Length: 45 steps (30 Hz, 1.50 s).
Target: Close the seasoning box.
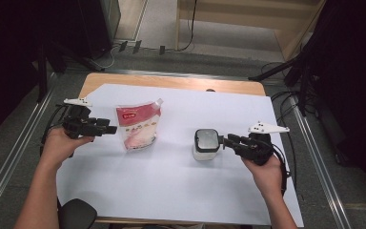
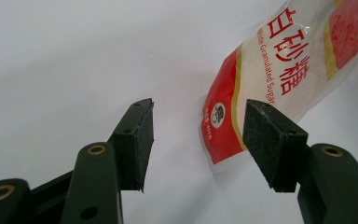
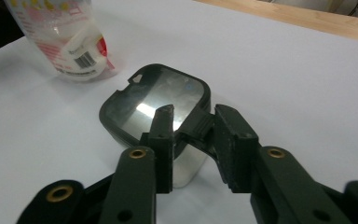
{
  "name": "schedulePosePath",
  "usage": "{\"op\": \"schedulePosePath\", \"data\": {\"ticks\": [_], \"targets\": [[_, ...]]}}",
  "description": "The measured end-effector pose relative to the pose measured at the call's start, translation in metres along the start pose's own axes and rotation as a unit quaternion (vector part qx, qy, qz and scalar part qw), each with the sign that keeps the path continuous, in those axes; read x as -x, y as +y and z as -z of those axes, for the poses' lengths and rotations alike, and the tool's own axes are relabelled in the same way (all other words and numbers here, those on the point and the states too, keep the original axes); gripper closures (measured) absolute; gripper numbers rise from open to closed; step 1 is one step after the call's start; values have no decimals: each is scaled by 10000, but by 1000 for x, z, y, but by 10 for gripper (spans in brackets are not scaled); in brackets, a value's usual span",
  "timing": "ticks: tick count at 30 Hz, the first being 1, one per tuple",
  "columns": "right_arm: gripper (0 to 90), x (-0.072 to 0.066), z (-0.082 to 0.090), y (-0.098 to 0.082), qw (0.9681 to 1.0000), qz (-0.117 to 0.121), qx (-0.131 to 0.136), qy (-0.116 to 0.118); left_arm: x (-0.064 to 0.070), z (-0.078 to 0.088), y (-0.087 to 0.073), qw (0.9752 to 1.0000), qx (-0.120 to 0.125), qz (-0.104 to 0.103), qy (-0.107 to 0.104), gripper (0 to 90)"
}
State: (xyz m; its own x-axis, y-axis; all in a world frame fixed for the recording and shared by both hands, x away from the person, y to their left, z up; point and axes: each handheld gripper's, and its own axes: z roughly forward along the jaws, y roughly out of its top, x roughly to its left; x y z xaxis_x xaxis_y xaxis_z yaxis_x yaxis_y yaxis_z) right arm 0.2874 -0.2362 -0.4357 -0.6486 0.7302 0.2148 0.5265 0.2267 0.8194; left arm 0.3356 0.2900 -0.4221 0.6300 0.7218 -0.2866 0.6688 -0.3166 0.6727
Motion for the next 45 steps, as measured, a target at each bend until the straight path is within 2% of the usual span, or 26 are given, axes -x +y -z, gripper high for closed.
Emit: {"op": "schedulePosePath", "data": {"ticks": [13, 19, 25, 30, 45], "targets": [[556, 19, 9, -8, 9994, -147, 71, -314, -1, 0, -1, 10000, 18, 53, -9, 435], [513, 28, 10, -15, 9989, -125, 64, -438, -1, 0, -1, 10000, 16, 62, 20, 432], [451, 38, 10, -20, 9981, -216, 64, -565, -1, -1, -1, 10000, 17, 59, 39, 426], [443, 43, 10, -24, 9977, -316, 63, -595, -1, -1, -1, 10000, 21, 56, 27, 423], [439, 44, 8, -25, 9976, -278, 39, -626, -1, -2, -1, 10000, -1, 91, 27, 410]]}}
